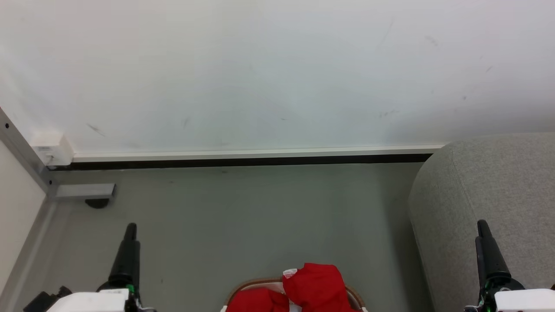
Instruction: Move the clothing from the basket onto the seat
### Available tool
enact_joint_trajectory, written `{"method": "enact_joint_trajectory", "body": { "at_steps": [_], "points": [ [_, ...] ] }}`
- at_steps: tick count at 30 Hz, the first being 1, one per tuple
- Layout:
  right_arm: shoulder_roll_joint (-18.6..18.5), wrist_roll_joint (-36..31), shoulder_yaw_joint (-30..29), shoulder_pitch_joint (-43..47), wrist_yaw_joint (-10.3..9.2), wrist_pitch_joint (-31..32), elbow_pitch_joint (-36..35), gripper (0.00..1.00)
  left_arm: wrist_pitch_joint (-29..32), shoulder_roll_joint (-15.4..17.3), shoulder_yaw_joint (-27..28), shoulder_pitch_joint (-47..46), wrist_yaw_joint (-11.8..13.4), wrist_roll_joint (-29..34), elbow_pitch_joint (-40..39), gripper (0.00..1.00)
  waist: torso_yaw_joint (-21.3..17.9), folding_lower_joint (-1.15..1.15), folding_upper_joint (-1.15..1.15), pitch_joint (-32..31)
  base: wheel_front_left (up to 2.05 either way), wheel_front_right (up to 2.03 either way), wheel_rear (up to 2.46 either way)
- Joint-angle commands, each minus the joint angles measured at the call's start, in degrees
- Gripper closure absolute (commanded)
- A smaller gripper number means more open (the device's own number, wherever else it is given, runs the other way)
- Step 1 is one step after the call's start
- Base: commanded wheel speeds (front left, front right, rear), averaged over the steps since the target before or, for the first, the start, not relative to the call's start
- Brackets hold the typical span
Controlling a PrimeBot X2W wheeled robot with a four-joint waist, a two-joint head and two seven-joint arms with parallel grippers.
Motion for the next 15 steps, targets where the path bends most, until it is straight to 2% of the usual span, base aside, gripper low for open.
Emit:
{"method": "enact_joint_trajectory", "body": {
  "at_steps": [1,15],
  "points": [
    [0.0,-2.6,-0.6,-1.5,-0.02,-0.3,-1.2,0.00,-0.6,0.5,0.5,-0.7,-0.4,2.5,-1.4,0.00,0.0,0.00,0.00,0.0,0.00,0.00,0.00],
    [1.9,-20.8,-2.1,-1.3,-0.04,-1.1,-1.2,0.00,-2.9,0.0,1.1,0.4,-0.8,20.2,-2.7,0.00,-0.2,0.00,0.00,-0.2,0.00,0.00,0.00]
  ]
}}
